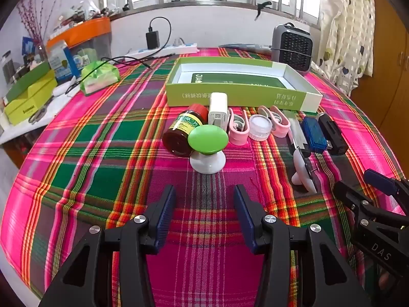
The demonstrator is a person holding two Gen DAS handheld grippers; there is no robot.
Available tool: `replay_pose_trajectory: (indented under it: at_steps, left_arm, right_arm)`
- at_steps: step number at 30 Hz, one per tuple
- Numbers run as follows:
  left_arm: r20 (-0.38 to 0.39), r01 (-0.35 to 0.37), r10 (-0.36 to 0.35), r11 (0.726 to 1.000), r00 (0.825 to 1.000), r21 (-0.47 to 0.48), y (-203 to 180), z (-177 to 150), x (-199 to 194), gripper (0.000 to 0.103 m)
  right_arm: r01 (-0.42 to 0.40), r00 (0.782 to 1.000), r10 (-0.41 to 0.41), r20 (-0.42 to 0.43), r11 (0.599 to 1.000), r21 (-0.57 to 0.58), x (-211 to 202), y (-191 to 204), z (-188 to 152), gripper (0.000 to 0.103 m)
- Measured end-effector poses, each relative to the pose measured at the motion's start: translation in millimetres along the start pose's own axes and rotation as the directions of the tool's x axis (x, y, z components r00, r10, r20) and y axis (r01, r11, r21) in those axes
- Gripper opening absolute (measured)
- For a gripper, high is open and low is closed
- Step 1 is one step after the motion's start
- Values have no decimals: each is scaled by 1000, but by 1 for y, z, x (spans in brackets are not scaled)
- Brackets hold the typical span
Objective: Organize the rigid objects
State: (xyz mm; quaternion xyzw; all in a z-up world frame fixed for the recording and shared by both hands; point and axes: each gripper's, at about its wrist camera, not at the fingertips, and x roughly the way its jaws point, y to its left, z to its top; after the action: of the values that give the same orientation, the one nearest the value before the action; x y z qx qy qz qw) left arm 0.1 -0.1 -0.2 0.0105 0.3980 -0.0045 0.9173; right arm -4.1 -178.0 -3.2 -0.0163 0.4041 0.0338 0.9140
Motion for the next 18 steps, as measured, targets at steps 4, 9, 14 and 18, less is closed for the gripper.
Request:
replay_pose_trajectory:
  at_steps: [4, 9, 14, 18]
  left_arm:
    - [7, -5, 5, 1000, 1000, 3, 0, -1, -1, 46]
    - [0, -2, 2, 1000, 1000, 2, 0, 0, 0, 46]
    - [-1, -2, 2, 1000, 1000, 2, 0, 1, 0, 46]
    - [1, -2, 2, 1000, 1000, 3, 0, 0, 0, 46]
  right_arm:
    - [-2, 1000, 2, 0, 1000, 2, 0, 0, 0, 69]
    - [-1, 1000, 1, 0, 1000, 0, 0, 0, 0, 69]
    - [-1, 1000, 1, 0, 1000, 1, 0, 0, 0, 69]
    - [0, 1000, 0, 0, 1000, 1, 0, 0, 0, 69]
